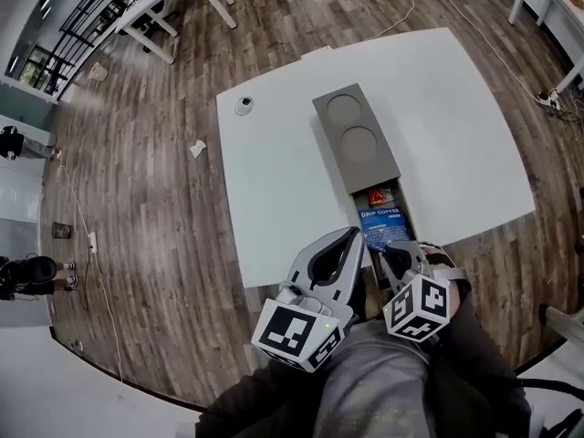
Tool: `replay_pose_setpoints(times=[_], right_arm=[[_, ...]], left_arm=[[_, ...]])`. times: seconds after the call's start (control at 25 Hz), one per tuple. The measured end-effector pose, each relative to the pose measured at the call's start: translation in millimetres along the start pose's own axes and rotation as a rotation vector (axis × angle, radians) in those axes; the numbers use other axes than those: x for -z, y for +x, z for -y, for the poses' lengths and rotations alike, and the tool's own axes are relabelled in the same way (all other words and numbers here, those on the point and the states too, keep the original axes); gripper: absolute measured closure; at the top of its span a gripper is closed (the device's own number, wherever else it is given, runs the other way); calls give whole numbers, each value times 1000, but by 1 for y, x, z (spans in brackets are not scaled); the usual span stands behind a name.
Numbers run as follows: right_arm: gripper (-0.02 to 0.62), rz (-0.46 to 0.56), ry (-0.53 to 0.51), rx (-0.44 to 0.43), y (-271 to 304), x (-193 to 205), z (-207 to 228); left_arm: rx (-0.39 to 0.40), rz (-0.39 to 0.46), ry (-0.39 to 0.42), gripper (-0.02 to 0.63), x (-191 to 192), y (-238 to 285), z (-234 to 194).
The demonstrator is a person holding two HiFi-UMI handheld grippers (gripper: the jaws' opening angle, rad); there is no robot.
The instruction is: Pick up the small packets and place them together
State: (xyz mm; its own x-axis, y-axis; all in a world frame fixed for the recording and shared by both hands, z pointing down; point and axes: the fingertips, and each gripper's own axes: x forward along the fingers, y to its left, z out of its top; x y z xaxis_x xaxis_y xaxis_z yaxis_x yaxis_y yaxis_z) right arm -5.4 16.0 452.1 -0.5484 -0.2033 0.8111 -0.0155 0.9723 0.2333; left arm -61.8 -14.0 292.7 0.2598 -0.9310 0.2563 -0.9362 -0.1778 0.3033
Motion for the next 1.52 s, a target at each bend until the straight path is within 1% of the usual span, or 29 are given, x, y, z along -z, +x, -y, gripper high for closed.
replay_pose_setpoints(times=[0.08,0.2,0.44,0.52,0.76,0.96,1.08,1.28,1.52], right_arm=[[552,31,5,18,-6,0,-1],[566,67,3,68,-18,-1,4],[571,174,-14,205,-58,-18,21],[571,201,-25,238,-70,-21,25],[571,231,-44,241,-84,-16,17],[571,247,-52,222,-88,-8,10],[571,256,-52,228,-91,-7,13],[571,279,-57,260,-87,-24,35],[571,281,-73,304,-66,-50,83]], left_arm=[[-14,10,13,603,0,-6,8],[-21,18,29,603,1,-13,19],[-16,47,60,603,-5,-18,41],[-12,57,69,603,-7,-19,51],[-28,84,85,603,-7,-28,72],[-52,89,71,603,3,-33,82],[-65,88,62,603,5,-34,83],[-82,98,58,603,-2,-28,65],[-87,109,43,603,-20,-1,25]])
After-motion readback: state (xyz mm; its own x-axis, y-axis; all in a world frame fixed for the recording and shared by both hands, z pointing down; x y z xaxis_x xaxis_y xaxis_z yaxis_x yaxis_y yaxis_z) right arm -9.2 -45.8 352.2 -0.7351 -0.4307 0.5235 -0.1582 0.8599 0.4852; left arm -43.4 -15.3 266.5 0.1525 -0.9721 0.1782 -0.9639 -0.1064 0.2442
